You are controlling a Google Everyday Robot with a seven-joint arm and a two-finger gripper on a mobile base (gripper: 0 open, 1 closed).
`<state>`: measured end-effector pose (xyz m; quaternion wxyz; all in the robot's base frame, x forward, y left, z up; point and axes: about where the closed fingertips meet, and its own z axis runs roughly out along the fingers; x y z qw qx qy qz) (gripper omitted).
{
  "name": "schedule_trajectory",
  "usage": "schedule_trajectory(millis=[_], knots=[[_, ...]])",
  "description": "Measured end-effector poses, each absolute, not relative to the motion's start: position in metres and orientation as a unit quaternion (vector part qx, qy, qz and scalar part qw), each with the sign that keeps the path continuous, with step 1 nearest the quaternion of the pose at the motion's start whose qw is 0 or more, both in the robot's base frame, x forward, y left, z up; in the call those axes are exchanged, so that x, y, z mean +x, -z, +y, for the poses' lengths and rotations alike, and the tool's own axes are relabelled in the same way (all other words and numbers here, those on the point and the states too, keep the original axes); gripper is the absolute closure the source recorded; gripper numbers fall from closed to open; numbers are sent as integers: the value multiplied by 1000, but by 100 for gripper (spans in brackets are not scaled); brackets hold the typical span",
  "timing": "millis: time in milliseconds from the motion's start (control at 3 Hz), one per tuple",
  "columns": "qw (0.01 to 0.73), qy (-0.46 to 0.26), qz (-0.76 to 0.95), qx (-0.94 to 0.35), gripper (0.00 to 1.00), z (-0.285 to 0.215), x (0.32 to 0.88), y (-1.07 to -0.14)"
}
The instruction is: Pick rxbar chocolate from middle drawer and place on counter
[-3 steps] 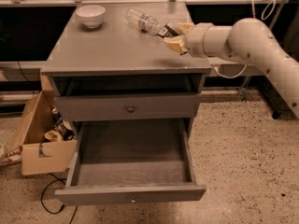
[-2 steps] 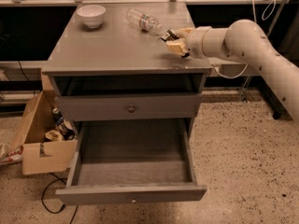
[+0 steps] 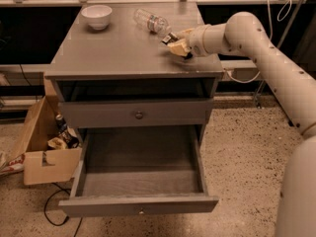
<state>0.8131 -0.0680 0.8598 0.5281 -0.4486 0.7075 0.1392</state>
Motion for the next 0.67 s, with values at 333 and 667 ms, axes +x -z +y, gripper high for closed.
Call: schedule_trajectory(millis=[333, 667], knots=[[512, -147, 704, -470, 100, -50, 822, -856], [504, -152, 700, -482, 83, -38, 829, -855]])
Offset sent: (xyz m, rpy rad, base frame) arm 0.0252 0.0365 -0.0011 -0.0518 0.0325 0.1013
